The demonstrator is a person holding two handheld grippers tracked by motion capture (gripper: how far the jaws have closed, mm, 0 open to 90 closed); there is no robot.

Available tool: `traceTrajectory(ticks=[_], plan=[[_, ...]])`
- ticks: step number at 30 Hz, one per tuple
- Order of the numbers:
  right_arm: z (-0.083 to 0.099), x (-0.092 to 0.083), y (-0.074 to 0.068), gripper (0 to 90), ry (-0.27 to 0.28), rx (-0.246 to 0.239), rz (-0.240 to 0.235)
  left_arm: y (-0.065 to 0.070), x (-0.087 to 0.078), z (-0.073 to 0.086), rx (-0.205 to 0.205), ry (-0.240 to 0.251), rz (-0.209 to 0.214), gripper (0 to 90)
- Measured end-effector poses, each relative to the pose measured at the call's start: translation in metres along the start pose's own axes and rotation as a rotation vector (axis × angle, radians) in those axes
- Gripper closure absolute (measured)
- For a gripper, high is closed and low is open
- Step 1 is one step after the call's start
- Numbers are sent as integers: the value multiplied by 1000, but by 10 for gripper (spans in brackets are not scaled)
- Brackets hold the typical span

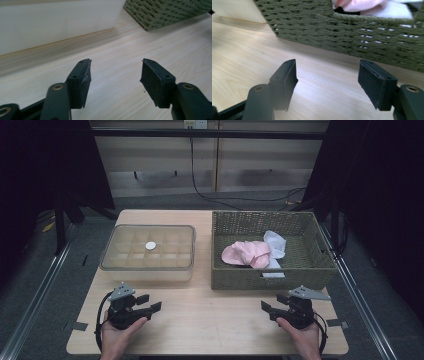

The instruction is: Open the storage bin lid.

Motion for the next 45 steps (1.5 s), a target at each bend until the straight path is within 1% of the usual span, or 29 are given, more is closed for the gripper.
traceTrajectory(ticks=[1,2,3,6,7,8,9,10,11,13,15,16,18,19,20,21,23,25,26,27,28,29,30,33,35,36,38,41,45], plan=[[0,0,0,317,0,0,0,0,0,0,0,0,0,375],[0,0,0,317,2,0,4,0,0,1,2,-8,-13,375],[0,1,0,318,-3,0,-1,-1,0,0,9,-2,-43,375],[2,4,-2,317,-14,0,-19,2,-1,-1,50,24,-83,362],[3,6,-4,314,-24,-2,-38,3,-1,-1,60,24,-82,362],[4,7,-5,305,-32,-7,-39,4,0,-1,61,17,-71,366],[4,9,-8,303,-31,5,-49,5,1,-1,56,5,-49,389],[4,9,-8,303,-31,5,-49,5,2,0,56,-10,-33,389],[4,9,-9,303,-31,1,-54,4,3,-1,40,-12,-34,390],[4,12,-10,303,-30,3,-54,4,3,-1,38,-13,-25,391],[5,14,-13,304,-45,5,-68,3,1,0,38,-13,-21,402],[6,15,-15,304,-60,-9,-85,3,1,0,38,-13,-14,405],[5,17,-20,305,-71,-20,-101,3,0,2,53,-33,-4,378],[5,18,-22,310,-78,-21,-107,4,-1,2,57,-31,4,374],[4,21,-25,313,-83,-21,-116,4,-4,2,48,-24,12,352],[4,21,-25,313,-83,-21,-116,4,-4,2,48,-24,12,345],[3,23,-28,314,-89,-27,-119,5,-6,2,41,-20,30,329],[1,26,-31,314,-101,-46,-120,4,-8,2,47,-19,32,329],[0,29,-35,319,-109,-51,-121,4,-8,2,45,-24,33,342],[0,29,-35,319,-109,-51,-121,4,-8,3,44,-33,39,342],[0,31,-36,323,-114,-54,-121,3,-7,4,34,-38,46,345],[0,33,-37,332,-122,-64,-119,3,-6,5,30,-43,45,353],[0,37,-41,346,-131,-67,-127,2,-5,6,45,-53,34,366],[-1,42,-44,361,-133,-70,-133,1,-4,6,51,-54,26,366],[-3,47,-47,355,-140,-68,-145,0,-5,5,52,-46,11,366],[-3,50,-49,343,-144,-65,-153,0,-6,4,55,-43,11,366],[-5,55,-54,317,-153,-62,-176,-1,-8,3,40,-41,34,366],[-8,62,-60,317,-152,-66,-197,-6,-9,1,25,-32,11,359],[-10,70,-66,317,-165,-69,-220,-12,-12,-1,21,-35,13,346]])
Point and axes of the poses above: each handheld gripper's, and its own axes: x roughly forward along the jaws, z roughly out of its underside, y roughly to its right, the point moved 7 cm from there along x, roughly forward along the jaws, and after that the axes turned 15 degrees about -z, right-handed, at the moved point
